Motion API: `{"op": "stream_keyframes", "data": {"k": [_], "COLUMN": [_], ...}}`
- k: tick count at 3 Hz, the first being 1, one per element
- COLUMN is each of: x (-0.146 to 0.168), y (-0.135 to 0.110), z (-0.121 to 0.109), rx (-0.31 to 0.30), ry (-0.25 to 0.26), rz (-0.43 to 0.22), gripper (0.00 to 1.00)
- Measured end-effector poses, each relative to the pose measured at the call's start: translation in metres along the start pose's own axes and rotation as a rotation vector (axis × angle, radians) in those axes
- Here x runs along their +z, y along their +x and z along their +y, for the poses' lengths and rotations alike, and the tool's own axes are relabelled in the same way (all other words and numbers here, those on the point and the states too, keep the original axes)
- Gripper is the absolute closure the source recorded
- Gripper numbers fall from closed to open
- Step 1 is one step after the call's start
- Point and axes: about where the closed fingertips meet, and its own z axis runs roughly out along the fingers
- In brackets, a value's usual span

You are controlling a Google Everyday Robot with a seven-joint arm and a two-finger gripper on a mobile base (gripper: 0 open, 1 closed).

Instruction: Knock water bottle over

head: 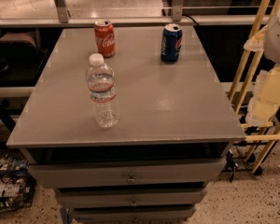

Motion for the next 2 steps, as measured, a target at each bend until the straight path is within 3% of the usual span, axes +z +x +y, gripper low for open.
{"op": "stream_keyframes", "data": {"k": [1,2], "x": [0.002,0.030], "y": [-0.001,-0.024], "z": [0.000,0.003], "rx": [-0.002,-0.030], "ry": [-0.004,-0.068], "rz": [-0.007,-0.119], "gripper": [0.00,0.00]}}
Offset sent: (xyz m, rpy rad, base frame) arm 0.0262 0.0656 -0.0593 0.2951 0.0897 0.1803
